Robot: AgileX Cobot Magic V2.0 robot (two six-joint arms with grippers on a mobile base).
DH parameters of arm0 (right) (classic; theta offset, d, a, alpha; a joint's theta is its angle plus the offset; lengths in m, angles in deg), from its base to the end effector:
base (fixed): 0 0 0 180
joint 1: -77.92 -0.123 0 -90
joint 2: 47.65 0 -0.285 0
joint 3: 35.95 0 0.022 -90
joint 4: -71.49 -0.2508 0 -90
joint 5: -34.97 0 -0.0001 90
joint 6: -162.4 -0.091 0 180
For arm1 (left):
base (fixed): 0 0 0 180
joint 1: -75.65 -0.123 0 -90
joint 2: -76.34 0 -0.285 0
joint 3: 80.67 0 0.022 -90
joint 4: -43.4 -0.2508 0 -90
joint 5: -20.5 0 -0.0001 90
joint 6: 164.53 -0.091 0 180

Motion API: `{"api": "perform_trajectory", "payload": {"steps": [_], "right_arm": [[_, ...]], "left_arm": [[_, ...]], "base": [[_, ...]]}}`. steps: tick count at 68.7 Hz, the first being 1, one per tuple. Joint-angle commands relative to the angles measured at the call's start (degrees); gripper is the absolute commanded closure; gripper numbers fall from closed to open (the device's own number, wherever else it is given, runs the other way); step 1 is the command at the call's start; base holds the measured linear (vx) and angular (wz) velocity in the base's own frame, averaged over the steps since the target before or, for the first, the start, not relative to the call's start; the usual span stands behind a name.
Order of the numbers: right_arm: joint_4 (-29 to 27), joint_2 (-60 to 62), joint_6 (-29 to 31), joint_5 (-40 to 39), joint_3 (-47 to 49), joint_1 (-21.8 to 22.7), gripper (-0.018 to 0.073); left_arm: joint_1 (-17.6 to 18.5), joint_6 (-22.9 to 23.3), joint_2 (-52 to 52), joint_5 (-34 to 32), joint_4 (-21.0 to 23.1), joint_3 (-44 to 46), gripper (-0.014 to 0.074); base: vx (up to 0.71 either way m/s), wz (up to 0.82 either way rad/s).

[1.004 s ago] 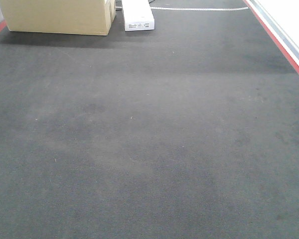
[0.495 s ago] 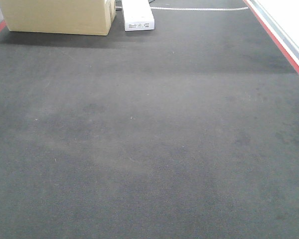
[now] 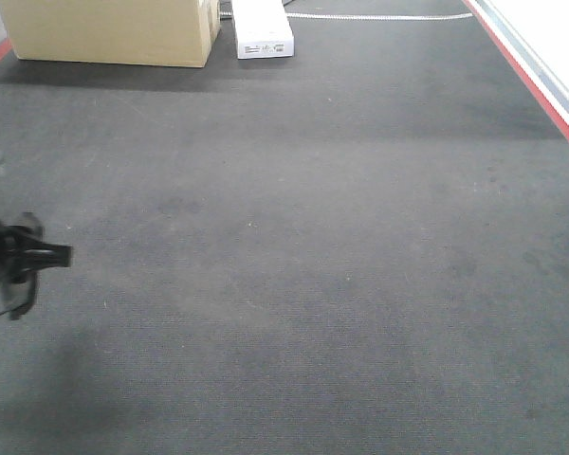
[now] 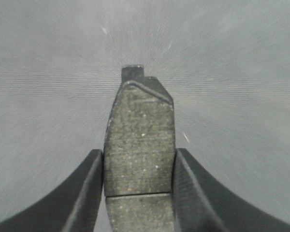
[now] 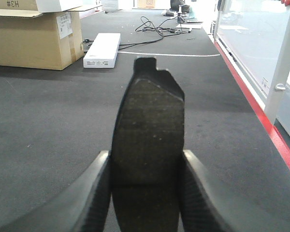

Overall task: Move and align brake pads A on conveyor
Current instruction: 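Lower the left gripper and release its brake pad onto the conveyor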

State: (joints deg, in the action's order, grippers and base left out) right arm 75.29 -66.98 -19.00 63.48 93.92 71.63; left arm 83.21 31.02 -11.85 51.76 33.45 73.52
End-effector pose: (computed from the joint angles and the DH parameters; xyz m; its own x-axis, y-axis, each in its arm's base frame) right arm 0.0483 0.0024 0.3133 -0.1342 -0.0488 -0.9898 -0.0830 0.9958 -0.0379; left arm 0.2798 -0.0289 0.2518 -0.8145 -0.0147 -0.5800 -0.0198 0.9998 0.0025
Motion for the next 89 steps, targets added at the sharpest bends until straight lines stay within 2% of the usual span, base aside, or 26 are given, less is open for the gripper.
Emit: {"api": "perform_trajectory", "payload": {"steps": [1,12,19,28,41,46,51,70,83,89], "right_arm": [[0.4,-0.7,0.6,-5.7,1.6,0.3,0.0567],[0.4,-0.7,0.6,-5.7,1.6,0.3,0.0567],[0.4,-0.7,0.6,-5.7,1.6,0.3,0.0567],[0.4,-0.7,0.6,-5.7,1.6,0.3,0.0567],[0.4,-0.7,0.6,-5.7,1.6,0.3,0.0567],[0.4,-0.7,0.6,-5.7,1.6,0.3,0.0567],[0.4,-0.7,0.6,-5.7,1.6,0.3,0.0567],[0.4,-0.7,0.6,-5.7,1.6,0.3,0.0567],[0.4,-0.7,0.6,-5.7,1.6,0.3,0.0567],[0.4,-0.7,0.6,-5.7,1.6,0.3,0.0567]], "left_arm": [[0.0,-0.1,-3.3,-2.8,-0.6,3.8,0.0573],[0.0,-2.5,-12.1,-0.1,-0.5,7.0,0.055],[0.0,-2.5,-16.7,0.9,-0.3,9.0,0.0506],[0.0,-2.5,-20.5,2.8,0.2,12.3,0.0385],[0.0,-2.6,-21.2,4.3,-0.1,14.7,0.0165],[0.0,-2.6,-20.6,5.9,-0.1,15.5,0.0116],[0.0,-2.1,-19.1,6.7,0.4,15.7,0.0098],[0.2,-1.6,-8.3,7.4,1.2,15.7,0.0114],[1.3,-6.0,2.1,6.6,2.0,15.6,0.0127],[2.2,-6.5,7.0,4.8,2.4,14.4,0.0135]], "base": [[0.0,0.0],[0.0,0.0],[0.0,0.0],[0.0,0.0],[0.0,0.0],[0.0,0.0],[0.0,0.0],[0.0,0.0],[0.0,0.0],[0.0,0.0]]}}
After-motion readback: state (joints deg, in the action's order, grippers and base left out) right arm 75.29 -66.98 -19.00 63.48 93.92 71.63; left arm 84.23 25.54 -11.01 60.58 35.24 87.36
